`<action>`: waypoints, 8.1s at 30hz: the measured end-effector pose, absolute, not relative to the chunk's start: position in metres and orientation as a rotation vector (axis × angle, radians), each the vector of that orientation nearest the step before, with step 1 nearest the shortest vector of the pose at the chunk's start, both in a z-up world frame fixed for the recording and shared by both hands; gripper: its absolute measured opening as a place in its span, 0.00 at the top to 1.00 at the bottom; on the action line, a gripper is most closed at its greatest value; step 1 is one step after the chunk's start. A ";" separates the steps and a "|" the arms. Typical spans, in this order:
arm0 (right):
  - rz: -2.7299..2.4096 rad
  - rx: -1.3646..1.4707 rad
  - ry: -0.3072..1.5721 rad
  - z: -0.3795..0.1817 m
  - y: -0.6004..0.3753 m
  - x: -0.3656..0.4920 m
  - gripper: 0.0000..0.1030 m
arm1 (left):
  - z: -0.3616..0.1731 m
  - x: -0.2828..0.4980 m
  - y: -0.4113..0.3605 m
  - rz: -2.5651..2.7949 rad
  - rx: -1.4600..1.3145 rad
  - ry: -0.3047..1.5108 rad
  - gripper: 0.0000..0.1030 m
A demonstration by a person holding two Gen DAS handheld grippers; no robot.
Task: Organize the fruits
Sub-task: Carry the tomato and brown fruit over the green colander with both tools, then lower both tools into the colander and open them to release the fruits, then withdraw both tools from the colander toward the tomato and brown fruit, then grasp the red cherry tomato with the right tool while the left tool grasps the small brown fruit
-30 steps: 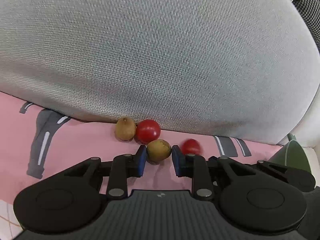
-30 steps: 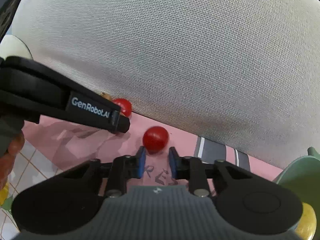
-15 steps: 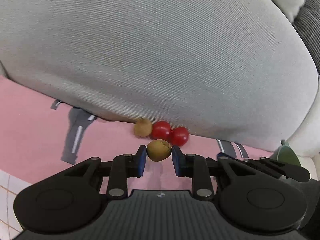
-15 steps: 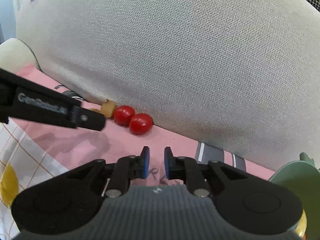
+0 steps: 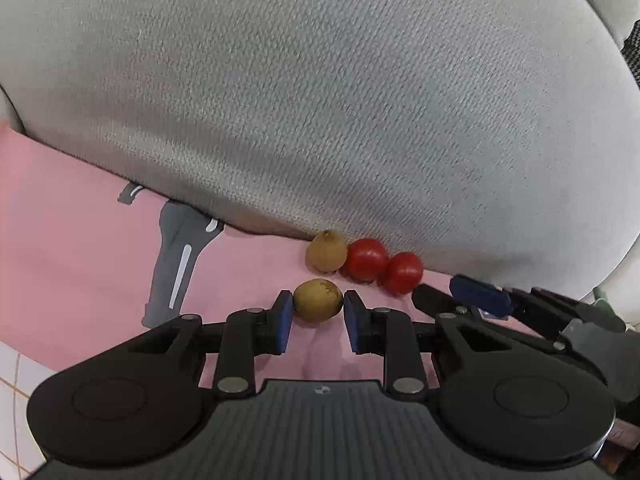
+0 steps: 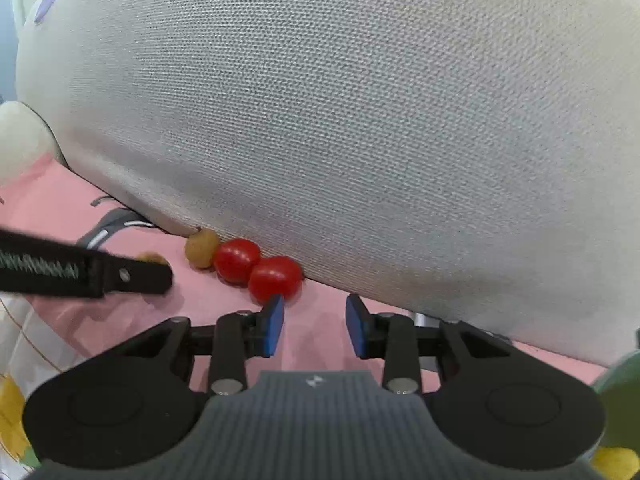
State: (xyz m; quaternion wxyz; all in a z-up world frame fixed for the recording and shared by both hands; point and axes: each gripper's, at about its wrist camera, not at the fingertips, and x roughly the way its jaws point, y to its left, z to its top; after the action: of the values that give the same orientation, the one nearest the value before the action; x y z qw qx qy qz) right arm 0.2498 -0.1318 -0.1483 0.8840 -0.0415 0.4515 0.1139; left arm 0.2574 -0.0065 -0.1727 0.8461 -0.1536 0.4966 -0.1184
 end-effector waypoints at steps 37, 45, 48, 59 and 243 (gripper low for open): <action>0.322 -0.163 0.846 -0.094 -0.120 0.191 0.72 | -0.097 0.209 -0.024 -0.345 -0.303 0.970 0.70; 0.312 -0.216 0.811 -0.068 -0.138 0.150 0.72 | -0.073 0.178 -0.055 -0.410 -0.266 0.965 0.70; 0.298 -0.224 0.798 -0.060 -0.151 0.138 0.72 | -0.066 0.166 -0.069 -0.436 -0.244 0.968 0.70; 0.207 -0.230 0.785 -0.041 -0.215 0.092 0.72 | -0.050 0.132 -0.130 -0.548 -0.140 0.969 0.70; 0.343 -0.153 0.893 -0.182 -0.063 0.273 0.71 | -0.174 0.273 0.021 -0.312 -0.308 0.998 0.58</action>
State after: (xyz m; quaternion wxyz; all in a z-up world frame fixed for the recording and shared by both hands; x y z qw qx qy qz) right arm 0.2729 -0.0628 -0.1815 0.8850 -0.0737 0.4292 0.1648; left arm 0.2726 0.0210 -0.1735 0.8550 -0.1467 0.4747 -0.1484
